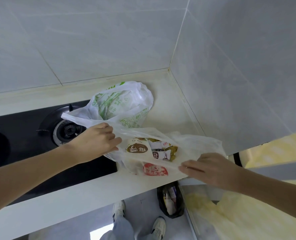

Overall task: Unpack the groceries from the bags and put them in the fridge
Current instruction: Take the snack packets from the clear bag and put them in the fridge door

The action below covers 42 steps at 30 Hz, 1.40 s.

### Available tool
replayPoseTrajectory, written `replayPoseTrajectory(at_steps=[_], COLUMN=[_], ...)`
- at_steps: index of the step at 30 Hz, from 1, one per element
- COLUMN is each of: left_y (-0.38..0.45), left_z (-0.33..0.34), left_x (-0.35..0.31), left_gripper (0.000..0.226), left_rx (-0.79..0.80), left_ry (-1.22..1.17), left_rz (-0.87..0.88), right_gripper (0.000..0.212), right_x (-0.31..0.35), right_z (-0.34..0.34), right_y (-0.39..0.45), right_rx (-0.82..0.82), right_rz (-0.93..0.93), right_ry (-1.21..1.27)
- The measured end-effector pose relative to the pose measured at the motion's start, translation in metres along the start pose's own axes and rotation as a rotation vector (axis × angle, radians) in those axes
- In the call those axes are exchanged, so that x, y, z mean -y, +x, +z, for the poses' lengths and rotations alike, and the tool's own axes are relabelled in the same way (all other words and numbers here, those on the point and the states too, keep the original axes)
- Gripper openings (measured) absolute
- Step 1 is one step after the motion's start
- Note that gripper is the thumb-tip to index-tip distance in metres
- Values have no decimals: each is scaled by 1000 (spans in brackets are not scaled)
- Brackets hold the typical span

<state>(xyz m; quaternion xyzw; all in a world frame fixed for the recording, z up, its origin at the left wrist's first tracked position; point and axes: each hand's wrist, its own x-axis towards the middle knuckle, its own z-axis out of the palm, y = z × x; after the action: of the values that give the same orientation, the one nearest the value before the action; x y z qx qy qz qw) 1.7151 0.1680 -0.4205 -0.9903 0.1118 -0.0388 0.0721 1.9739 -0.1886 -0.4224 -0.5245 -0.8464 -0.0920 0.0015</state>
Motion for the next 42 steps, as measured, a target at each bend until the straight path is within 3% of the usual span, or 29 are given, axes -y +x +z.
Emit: replayPoseTrajectory(at_steps=[5, 9, 11, 12, 15, 17, 19, 26, 33, 38, 42], left_y=[0, 4, 6, 8, 16, 24, 29, 34, 55, 59, 47], left_z=[3, 10, 16, 18, 19, 26, 38, 96, 131, 145, 140], left_x=[1, -6, -9, -13, -24, -34, -43, -44, -23, -17, -21], left_gripper=[23, 42, 61, 70, 59, 51, 61, 114, 115, 115, 112], left_rx=[-1, 49, 89, 129, 432, 558, 602, 474, 383, 332, 321], left_ry=[-25, -73, -96, -99, -95, -105, -140, -222, -354, -417, -605], left_rz=[-109, -204, -309, -349, -471, -515, -552, -494, -465, -492, -500], right_gripper=[61, 35, 16, 17, 55, 85, 105, 144, 146, 143, 135], right_x=[-19, -24, -24, -24, -24, -23, -23, -46, -88, -85, -69], right_z=[5, 33, 46, 52, 73, 84, 88, 106, 143, 147, 139], right_y=[4, 8, 11, 12, 11, 9, 12, 29, 48, 48, 42], right_rx=[-160, -150, -99, -68, 112, 289, 413, 576, 548, 567, 542], right_rz=[368, 641, 649, 629, 567, 518, 492, 622, 760, 790, 846], right_ry=[-82, -53, -26, -16, 96, 156, 231, 323, 395, 411, 488])
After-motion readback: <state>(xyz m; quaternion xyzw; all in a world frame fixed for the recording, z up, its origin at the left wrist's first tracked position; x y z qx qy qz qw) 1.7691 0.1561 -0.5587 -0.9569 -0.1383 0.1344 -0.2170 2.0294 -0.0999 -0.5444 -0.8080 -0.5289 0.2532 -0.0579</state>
